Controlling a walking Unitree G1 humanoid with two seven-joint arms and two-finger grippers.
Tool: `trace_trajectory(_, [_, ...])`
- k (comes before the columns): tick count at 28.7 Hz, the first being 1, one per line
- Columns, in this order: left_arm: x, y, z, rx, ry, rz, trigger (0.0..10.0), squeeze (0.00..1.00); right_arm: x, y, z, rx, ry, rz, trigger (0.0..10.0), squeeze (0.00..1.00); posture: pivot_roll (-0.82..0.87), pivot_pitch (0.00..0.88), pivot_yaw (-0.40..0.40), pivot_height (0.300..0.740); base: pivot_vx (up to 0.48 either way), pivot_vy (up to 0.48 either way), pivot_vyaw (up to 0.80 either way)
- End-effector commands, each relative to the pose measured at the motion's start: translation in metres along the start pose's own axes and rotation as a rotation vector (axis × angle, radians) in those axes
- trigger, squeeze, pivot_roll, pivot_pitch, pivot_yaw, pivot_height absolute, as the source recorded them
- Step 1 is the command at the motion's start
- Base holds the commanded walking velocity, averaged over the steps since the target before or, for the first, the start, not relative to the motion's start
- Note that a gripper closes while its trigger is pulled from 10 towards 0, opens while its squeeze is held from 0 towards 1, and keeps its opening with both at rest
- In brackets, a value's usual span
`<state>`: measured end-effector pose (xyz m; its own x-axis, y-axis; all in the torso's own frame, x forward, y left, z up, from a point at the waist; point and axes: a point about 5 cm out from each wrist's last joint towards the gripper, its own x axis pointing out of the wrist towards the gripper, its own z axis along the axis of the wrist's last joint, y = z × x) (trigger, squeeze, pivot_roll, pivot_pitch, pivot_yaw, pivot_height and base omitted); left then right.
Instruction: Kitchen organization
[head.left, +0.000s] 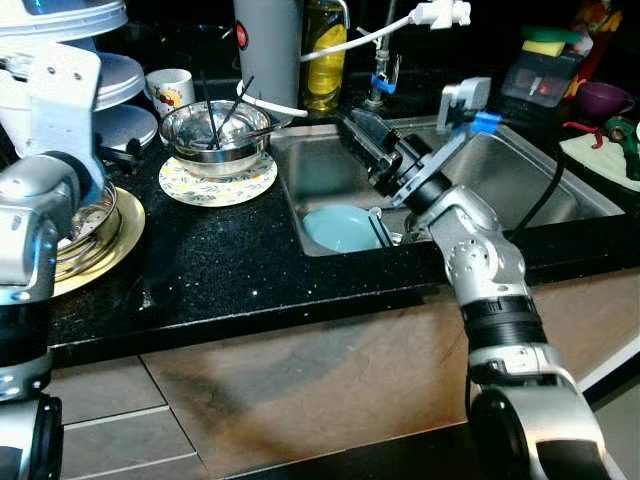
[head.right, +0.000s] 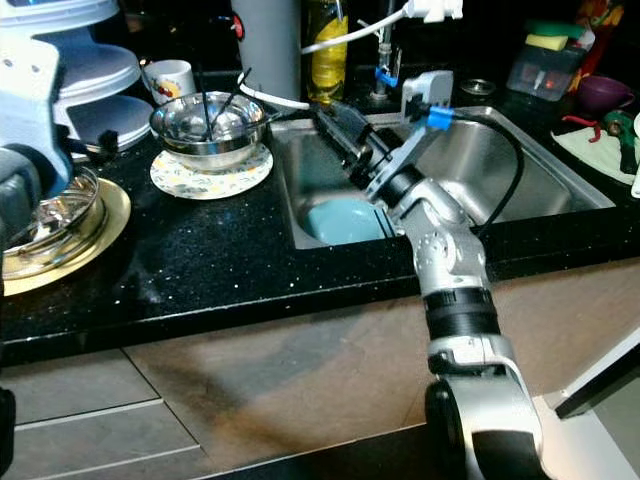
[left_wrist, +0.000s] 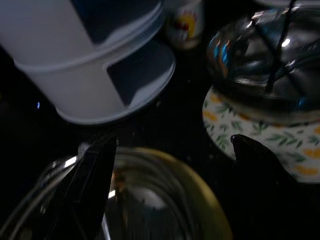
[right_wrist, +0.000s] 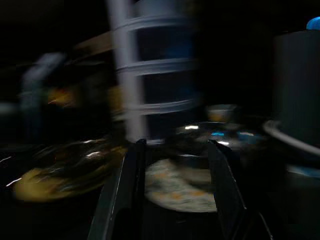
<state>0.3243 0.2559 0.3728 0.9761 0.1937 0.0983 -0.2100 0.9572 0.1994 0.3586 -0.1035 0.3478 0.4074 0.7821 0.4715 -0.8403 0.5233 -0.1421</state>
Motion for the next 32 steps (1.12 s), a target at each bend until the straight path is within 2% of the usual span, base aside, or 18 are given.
trace_trajectory(1, [-0.005,0.011,0.004,0.002,0.009,0.055,10.0,0.0,0.003,0.011,0.001,0.006,0.012,0.086,10.0,0.0,0.06,0.183,-0.04,0.74,0.0,0.0,0.0])
trace_trajectory(5, [-0.006,0.019,0.0,0.006,0.039,0.08,10.0,0.0,0.002,0.016,-0.001,0.008,0.032,0.117,10.0,0.0,0.07,0.182,-0.039,0.74,0.0,0.0,0.0])
trace_trajectory(8, [-0.013,0.047,-0.018,0.034,0.135,0.173,10.0,0.0,-0.003,0.022,-0.006,0.016,0.085,0.146,10.0,0.0,0.07,0.183,-0.042,0.74,0.0,0.0,0.0])
trace_trajectory(16, [-0.018,0.07,-0.024,-0.01,0.163,0.263,10.0,0.0,-0.004,0.025,-0.007,0.015,0.124,0.179,10.0,0.0,0.07,0.185,-0.046,0.74,0.0,0.0,0.0])
trace_trajectory(19, [-0.015,0.068,-0.039,-0.05,0.215,0.226,10.0,0.0,-0.005,0.025,-0.008,0.012,0.134,0.185,10.0,0.0,0.07,0.19,-0.049,0.74,0.0,0.0,0.0])
trace_trajectory(20, [-0.011,0.064,-0.047,-0.095,0.234,0.189,10.0,0.0,-0.005,0.026,-0.008,0.011,0.138,0.186,10.0,0.0,0.08,0.191,-0.052,0.74,0.0,0.0,0.0])
trace_trajectory(23, [-0.006,0.06,-0.055,-0.125,0.248,0.154,10.0,0.0,-0.005,0.026,-0.008,0.012,0.139,0.186,10.0,0.0,0.08,0.191,-0.057,0.74,0.0,0.0,0.0])
trace_trajectory(25, [0.004,0.054,-0.065,-0.145,0.263,0.115,10.0,0.0,-0.004,0.026,-0.009,0.011,0.139,0.186,10.0,0.0,0.08,0.192,-0.06,0.74,0.0,0.0,0.0])
trace_trajectory(27, [0.012,0.049,-0.068,-0.165,0.26,0.093,10.0,0.0,-0.003,0.026,-0.008,0.007,0.135,0.181,10.0,0.0,0.08,0.192,-0.06,0.74,0.0,0.0,0.0])
trace_trajectory(32, [0.023,0.047,-0.061,-0.14,0.236,0.084,10.0,0.0,0.002,0.024,0.0,0.0,0.104,0.17,10.0,0.0,0.07,0.2,-0.05,0.74,0.0,0.0,0.0])
